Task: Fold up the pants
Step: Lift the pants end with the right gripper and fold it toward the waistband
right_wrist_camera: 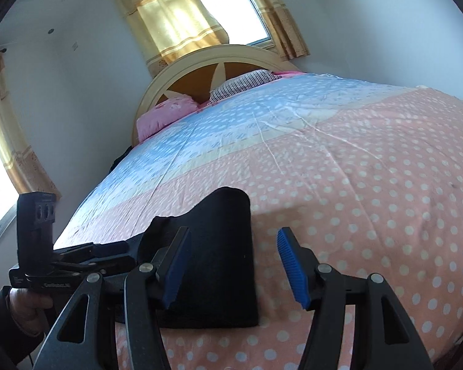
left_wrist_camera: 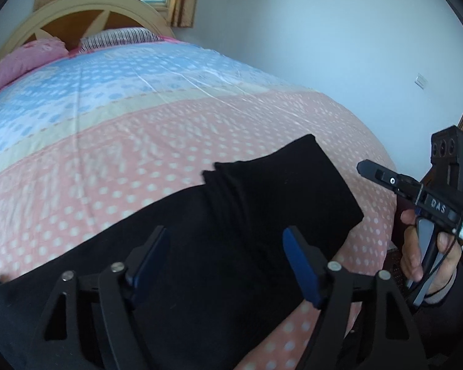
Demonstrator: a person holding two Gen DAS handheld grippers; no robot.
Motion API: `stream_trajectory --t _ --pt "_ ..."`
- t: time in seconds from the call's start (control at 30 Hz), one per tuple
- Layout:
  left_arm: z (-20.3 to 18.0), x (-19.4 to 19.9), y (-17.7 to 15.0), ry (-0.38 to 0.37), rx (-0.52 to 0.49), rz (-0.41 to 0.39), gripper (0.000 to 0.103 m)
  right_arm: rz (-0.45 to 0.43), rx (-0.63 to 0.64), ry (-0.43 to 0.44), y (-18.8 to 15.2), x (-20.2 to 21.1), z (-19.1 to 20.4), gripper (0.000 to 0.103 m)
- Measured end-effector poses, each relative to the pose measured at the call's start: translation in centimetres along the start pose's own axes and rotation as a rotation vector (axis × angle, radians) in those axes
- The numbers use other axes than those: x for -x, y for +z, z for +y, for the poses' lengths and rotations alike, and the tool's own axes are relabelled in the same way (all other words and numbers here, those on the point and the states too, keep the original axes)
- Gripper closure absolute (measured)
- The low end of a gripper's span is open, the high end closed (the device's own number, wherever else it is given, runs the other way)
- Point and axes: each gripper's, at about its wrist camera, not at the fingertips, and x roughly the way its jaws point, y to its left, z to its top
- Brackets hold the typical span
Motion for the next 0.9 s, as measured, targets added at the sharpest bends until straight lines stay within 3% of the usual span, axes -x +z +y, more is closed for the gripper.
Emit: stream_trajectory --t 0.17,0.23,0.4,0.5,0.63,0.77,0.9 --pt "-0.9 -2.9 0.8 -0.035 0.028 0.052 0.04 -0.002 -0.006 -0.004 0.1 0.1 -0.5 0.044" --pt "-0.9 -3.5 0.8 -0.041 0.044 0.062 0.04 0.003 -0.001 -0.005 0.1 0.0 -0.4 0.044" --pt "-1.2 -3.8 0.5 -0.045 0.06 0.054 0.041 0.007 0.015 -0.009 -0.1 -0.4 0.0 0.043" --pt "-1.1 -3.7 0.4 -0.026 0.065 0.056 0.049 0.004 0.015 -0.01 -0.1 -0.3 0.0 0.043" --pt "-0.5 -3.3 0.3 -0.006 0.104 0.056 0.05 0.009 0.005 -0.011 -0.1 -0.5 -0.1 0.043" --pt "-1.2 -3.5 0.0 0.024 0.076 0.067 0.046 0.008 0.007 -0.012 -0.1 -0.5 -0.1 0.043" --pt "-2.0 -4.1 0.1 0.001 0.041 0.074 0.047 0.007 0.008 -0.015 -0.1 -0.5 -0.1 0.043"
